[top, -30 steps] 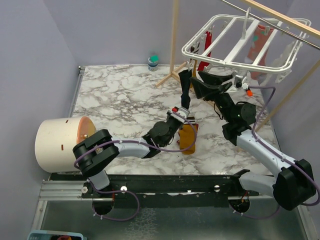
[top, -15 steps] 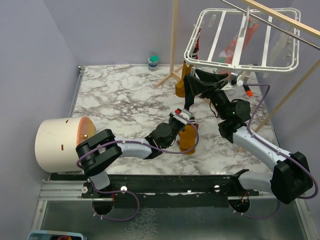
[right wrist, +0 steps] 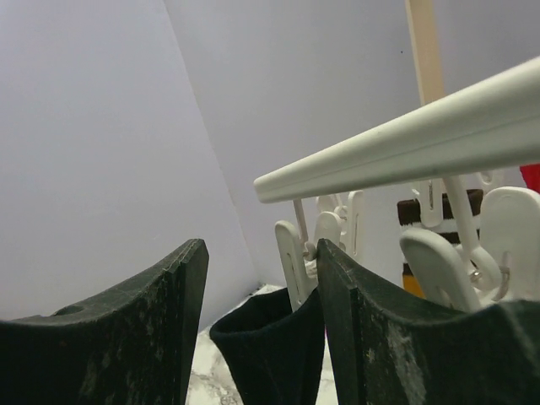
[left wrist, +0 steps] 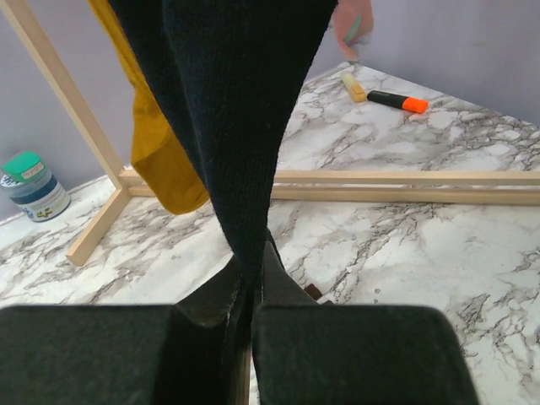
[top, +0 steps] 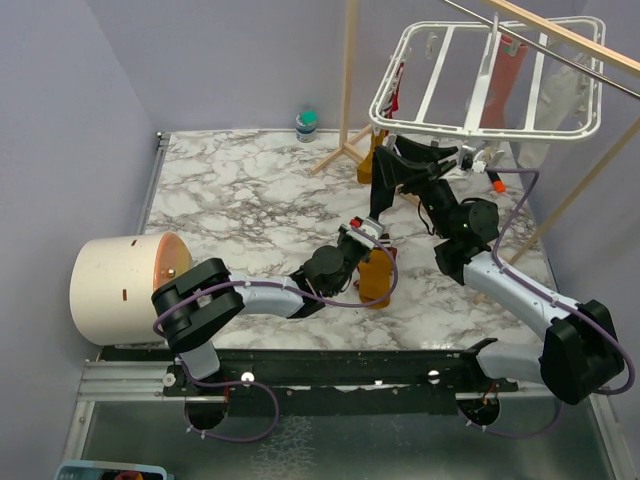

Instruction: Remove the socks clipped to the hanger

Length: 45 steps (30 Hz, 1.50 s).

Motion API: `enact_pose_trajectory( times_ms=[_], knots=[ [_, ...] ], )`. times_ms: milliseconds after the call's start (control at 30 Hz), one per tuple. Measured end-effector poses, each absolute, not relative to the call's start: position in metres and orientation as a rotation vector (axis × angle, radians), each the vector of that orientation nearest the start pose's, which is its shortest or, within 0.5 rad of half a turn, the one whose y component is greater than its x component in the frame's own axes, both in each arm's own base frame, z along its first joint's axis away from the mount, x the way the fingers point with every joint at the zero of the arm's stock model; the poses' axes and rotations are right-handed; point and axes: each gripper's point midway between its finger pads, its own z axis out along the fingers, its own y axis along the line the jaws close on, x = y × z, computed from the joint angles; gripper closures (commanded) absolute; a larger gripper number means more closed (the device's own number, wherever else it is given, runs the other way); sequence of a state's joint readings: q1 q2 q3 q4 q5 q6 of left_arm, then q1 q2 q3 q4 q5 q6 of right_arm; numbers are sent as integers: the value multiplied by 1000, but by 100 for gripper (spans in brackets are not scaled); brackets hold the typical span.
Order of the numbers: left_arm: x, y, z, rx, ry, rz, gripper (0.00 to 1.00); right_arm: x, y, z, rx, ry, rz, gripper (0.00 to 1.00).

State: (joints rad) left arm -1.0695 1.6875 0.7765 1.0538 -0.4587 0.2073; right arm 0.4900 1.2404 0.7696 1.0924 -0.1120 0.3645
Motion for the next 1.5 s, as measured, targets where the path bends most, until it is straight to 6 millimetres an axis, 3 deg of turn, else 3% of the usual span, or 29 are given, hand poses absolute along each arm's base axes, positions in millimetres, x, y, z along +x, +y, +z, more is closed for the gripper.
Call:
enact_pose_trajectory(
  times_ms=[633, 1000, 1500],
  knots=[
    [305, -379, 211, 532, 1353, -378, 100, 345, 203, 420, -89, 968, 772, 40],
    [304, -380, 211, 533, 1353, -380, 100, 357, 210, 409, -93, 1000, 770, 40],
    [303, -381, 211, 536, 1353, -382, 100, 365, 216, 414, -95, 988, 773, 43]
  ],
)
